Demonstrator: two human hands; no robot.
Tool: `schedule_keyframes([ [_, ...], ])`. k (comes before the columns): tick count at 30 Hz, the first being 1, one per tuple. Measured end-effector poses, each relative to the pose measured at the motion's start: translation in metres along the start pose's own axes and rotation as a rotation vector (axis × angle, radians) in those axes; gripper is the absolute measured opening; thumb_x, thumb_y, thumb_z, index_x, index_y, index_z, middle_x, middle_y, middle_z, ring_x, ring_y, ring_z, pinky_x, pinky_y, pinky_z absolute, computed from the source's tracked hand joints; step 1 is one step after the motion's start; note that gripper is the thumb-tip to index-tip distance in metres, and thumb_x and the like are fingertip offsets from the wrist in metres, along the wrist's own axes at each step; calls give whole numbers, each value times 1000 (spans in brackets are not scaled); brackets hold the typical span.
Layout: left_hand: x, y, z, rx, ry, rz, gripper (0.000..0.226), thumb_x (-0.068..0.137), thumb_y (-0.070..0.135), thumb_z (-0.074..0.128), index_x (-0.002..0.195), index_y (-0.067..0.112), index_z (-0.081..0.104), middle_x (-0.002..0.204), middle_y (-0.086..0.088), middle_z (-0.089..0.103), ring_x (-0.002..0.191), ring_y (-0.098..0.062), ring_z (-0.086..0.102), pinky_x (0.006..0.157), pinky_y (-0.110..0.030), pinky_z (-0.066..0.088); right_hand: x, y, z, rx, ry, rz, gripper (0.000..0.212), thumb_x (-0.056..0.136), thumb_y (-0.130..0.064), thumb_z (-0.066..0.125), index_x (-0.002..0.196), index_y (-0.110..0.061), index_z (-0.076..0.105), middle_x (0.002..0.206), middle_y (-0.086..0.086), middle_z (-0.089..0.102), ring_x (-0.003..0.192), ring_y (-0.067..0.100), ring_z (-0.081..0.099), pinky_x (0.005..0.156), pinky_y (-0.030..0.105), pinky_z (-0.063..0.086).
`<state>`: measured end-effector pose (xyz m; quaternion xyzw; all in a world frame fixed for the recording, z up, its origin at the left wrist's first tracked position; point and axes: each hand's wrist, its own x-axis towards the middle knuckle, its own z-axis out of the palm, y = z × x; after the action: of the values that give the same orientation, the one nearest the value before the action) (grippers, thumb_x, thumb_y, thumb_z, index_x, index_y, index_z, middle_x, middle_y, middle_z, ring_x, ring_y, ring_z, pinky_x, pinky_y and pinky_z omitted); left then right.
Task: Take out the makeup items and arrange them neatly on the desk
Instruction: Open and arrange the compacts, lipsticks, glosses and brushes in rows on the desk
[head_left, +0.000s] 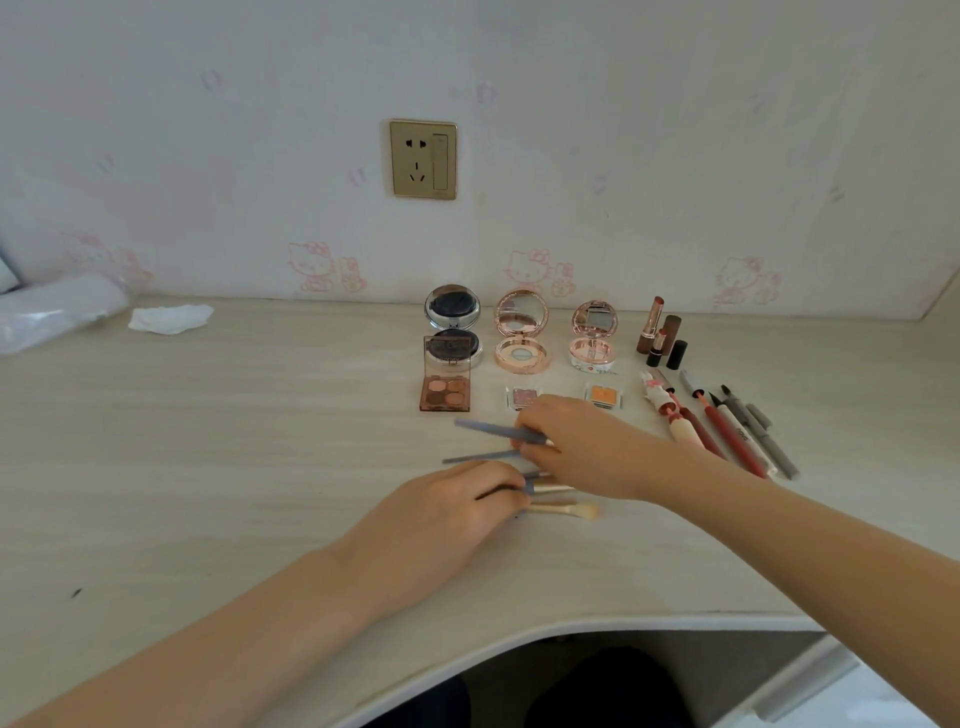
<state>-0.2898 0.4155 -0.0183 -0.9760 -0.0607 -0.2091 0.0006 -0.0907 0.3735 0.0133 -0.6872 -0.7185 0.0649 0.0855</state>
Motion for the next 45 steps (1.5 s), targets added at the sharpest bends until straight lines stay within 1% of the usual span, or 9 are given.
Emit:
schedule_keyframes([
  [3, -3, -2, -1, 21, -13, -6, 26, 86, 11, 61, 110, 17, 69, 113, 1, 64, 97, -16, 65, 69, -28, 58, -4, 3, 1, -3, 9, -19, 20, 92, -24, 53, 110, -19, 60, 103, -5, 53, 92, 11, 49, 81, 26, 43],
  [6, -5, -6, -2, 39, 1, 12, 27, 82, 7, 71, 108, 16, 70, 110, 1, 66, 97, -18, 64, 71, -31, 57, -9, 4, 1, 50, 28, -7, 23, 91, -23, 56, 114, -22, 59, 107, -7, 57, 90, 4, 48, 83, 21, 43],
  [9, -6, -12, -5, 45, 8, 17, 31, 87, 10, 66, 117, 16, 66, 117, 1, 64, 109, -19, 60, 90, -32, 53, -19, 3, -2, 139, 90, 36, 24, 94, -23, 54, 118, -25, 57, 114, -7, 58, 100, 5, 53, 90, 22, 44],
  [12, -12, -19, -7, -22, -55, -130, 47, 94, 24, 55, 139, 25, 46, 146, 7, 44, 138, -10, 35, 115, -22, 24, -43, -2, 2, 128, 269, 108, 30, 98, -28, 48, 127, -26, 52, 127, -10, 53, 114, 5, 47, 90, 11, 32],
  [15, -20, -27, -2, -152, -132, -223, 50, 100, 34, 41, 148, 34, 27, 156, 19, 19, 143, 7, 5, 116, -12, 5, -73, -14, 17, 48, 322, 184, 47, 99, -39, 40, 143, -24, 36, 145, -8, 39, 133, 3, 30, 99, 3, 13],
  [18, -20, -28, 4, -181, -185, -224, 50, 102, 34, 35, 150, 36, 22, 156, 22, 14, 143, 9, -1, 118, -17, 5, -88, -22, 30, 88, 206, 343, 68, 98, -52, 28, 153, -19, 6, 160, -5, 10, 146, 6, 6, 105, 11, -2],
  [21, -14, -27, 8, -144, -224, -223, 51, 103, 32, 30, 151, 37, 14, 158, 20, 8, 144, 4, -5, 118, -16, 0, -88, -26, 33, 92, 127, 380, 74, 97, -55, 24, 152, -15, -6, 162, 0, 1, 147, 9, -1, 109, 15, -5],
  [28, 3, -25, 18, -64, -303, -361, 52, 104, 31, 18, 151, 40, -2, 159, 19, -4, 147, -7, -11, 119, -33, -6, -71, -23, 35, -59, 52, 352, 68, 100, -49, 23, 153, -14, -1, 162, 2, 2, 149, 16, -4, 121, 34, 2],
  [45, 35, -13, 30, -88, -272, -567, 55, 103, 35, 25, 152, 34, 0, 161, 13, -6, 147, -21, -15, 118, -48, -5, -55, 6, 36, -50, 47, 299, 59, 103, -38, 20, 153, -16, -3, 161, 3, 0, 149, 19, -2, 121, 36, 4],
])
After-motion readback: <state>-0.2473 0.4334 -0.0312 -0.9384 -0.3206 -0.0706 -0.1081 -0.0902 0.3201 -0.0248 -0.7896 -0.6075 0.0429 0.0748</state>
